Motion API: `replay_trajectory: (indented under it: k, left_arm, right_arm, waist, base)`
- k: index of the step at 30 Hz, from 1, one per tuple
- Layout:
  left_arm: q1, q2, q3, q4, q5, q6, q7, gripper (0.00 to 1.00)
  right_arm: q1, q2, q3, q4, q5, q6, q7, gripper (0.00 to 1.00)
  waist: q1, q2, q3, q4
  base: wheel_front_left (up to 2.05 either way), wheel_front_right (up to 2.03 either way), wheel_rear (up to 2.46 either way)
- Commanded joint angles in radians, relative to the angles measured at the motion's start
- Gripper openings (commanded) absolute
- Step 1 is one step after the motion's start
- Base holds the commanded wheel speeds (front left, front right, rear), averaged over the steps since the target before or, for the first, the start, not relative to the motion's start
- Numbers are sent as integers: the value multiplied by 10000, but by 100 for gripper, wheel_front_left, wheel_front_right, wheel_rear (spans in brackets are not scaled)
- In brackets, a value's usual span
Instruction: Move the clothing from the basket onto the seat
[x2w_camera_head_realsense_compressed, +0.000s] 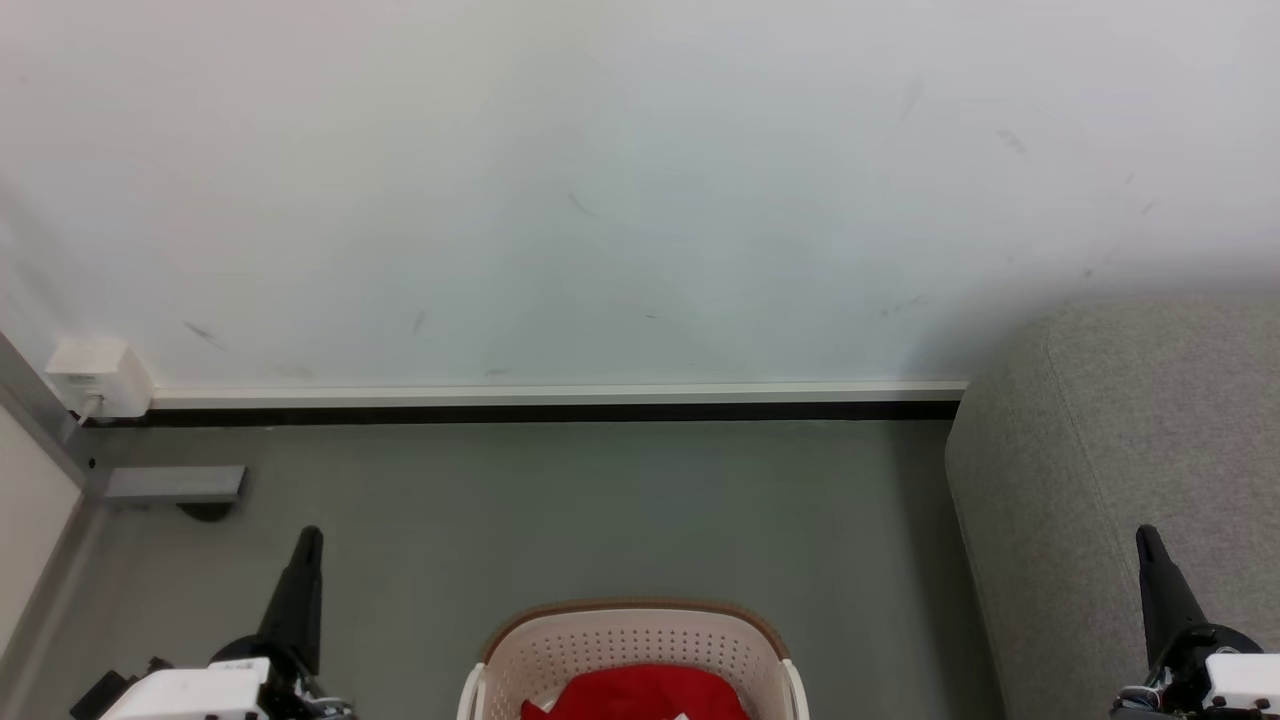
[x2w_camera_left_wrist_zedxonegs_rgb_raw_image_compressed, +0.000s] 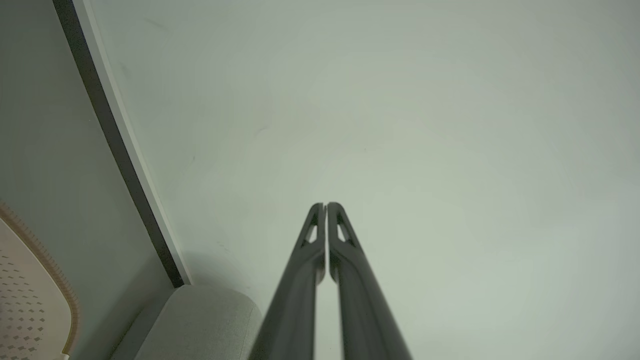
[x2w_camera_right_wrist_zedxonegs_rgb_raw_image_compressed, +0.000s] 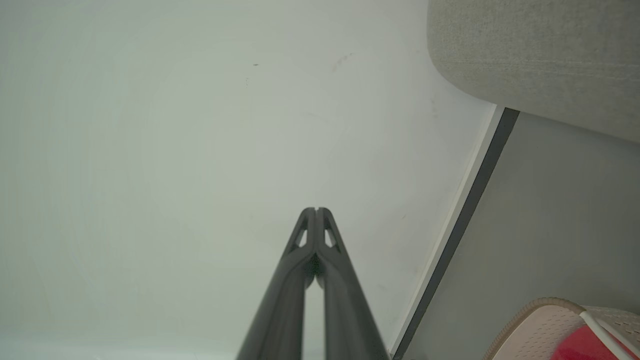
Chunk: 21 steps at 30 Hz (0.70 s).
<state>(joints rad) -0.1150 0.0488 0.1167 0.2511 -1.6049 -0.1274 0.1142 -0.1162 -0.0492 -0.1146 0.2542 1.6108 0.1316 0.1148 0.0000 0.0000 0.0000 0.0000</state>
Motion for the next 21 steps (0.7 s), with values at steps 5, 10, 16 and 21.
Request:
replay_trajectory:
  k: [5,10,16,21]
  left_arm:
    - [-54,27,6,-18,-126,-59,47,0]
    - [-54,27,4,-17,-128,-59,47,0]
    - [-55,27,7,-17,-128,-59,47,100]
    - [122,-40,-129,181,36,21,-137,100]
  right_arm:
    - [-44,-19,-31,-47,12,-19,37,0]
    - [-44,-20,-31,-47,12,-19,37,0]
    - [-44,-19,-31,-47,12,-19,37,100]
    - [174,41,83,132,-32,0,-132,100]
  waist:
    - [0,0,0,0]
    - [0,0,0,0]
    - [0,0,0,0]
    - [0,0,2,1]
  base:
    - [0,0,0]
    - [0,0,0]
    - [0,0,0]
    - [0,0,0]
